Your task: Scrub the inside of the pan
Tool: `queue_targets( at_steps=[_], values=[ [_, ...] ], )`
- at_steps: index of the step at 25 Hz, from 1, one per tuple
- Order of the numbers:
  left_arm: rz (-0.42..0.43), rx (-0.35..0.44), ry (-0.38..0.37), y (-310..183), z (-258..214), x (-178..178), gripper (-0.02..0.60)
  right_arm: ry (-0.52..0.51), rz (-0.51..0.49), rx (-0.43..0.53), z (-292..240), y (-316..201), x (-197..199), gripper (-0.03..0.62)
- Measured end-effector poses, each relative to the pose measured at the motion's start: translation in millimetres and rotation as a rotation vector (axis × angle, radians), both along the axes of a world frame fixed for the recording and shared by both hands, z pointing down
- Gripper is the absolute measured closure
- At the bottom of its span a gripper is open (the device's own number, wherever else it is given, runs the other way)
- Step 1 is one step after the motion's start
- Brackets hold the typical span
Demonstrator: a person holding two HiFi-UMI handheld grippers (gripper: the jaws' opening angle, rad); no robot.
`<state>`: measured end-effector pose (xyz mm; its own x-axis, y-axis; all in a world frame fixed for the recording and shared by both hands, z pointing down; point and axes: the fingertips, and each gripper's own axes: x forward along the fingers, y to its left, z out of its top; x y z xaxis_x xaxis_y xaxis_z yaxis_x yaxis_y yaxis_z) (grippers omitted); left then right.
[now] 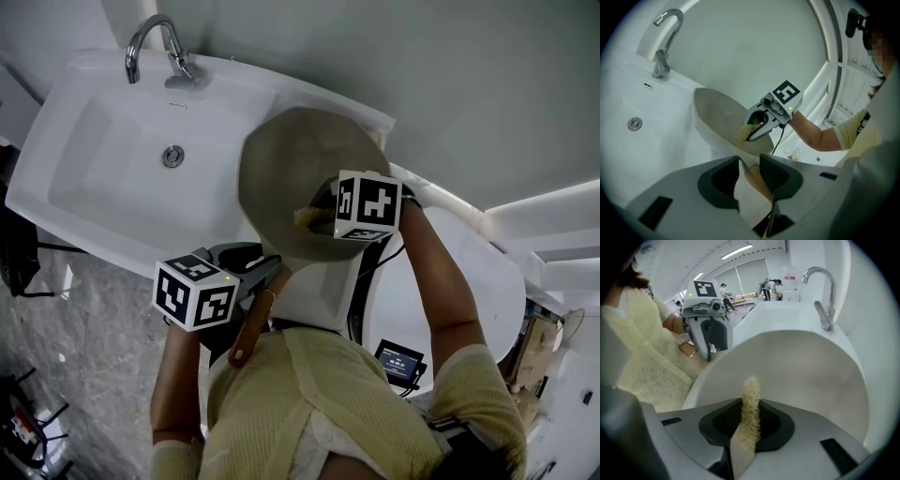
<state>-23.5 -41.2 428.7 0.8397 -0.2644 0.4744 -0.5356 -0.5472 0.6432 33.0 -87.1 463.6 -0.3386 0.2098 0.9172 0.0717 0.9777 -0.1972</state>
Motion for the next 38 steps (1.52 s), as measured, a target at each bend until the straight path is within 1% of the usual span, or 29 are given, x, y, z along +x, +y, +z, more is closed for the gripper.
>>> queue_targets(
  at_steps=[7,13,16,22,27,29,31,34,38],
  values=[
    [0.001,-0.002,0.001,0,0,0,0.402,-0.031,0.097,0.292,-22,-69,7,0.510],
    [-0.001,-0.002,0.002,0,-1,0,0.403,0.018,0.104,0.545,-23,-119,20,0.510],
    [-0.004,-0.001,0.001,0,0,0,0.403,0.041,0.099,0.616,-20,-132,28,0.510],
    [-0.003,-0.003,0.003,0,0,0,0.403,0.130,0.049,0.790,-19,-157,49,0.510],
    [-0.006,-0.005,0.008,0,-1,0,0.403,0.223,-0.070,0.924,-18,-169,57,0.510],
    [-0.006,-0.005,0.006,0,0,0,0.403,0.263,-0.115,0.958,-16,-172,59,0.510],
    [-0.006,-0.004,0.003,0,0,0,0.403,0.304,-0.149,0.959,-12,-173,62,0.510],
    [-0.007,-0.003,0.002,0,-1,0,0.402,0.361,-0.182,0.924,-6,-170,68,0.510],
    [-0.014,-0.002,0.005,0,-1,0,0.403,0.429,-0.210,0.850,4,-163,78,0.510]
  ],
)
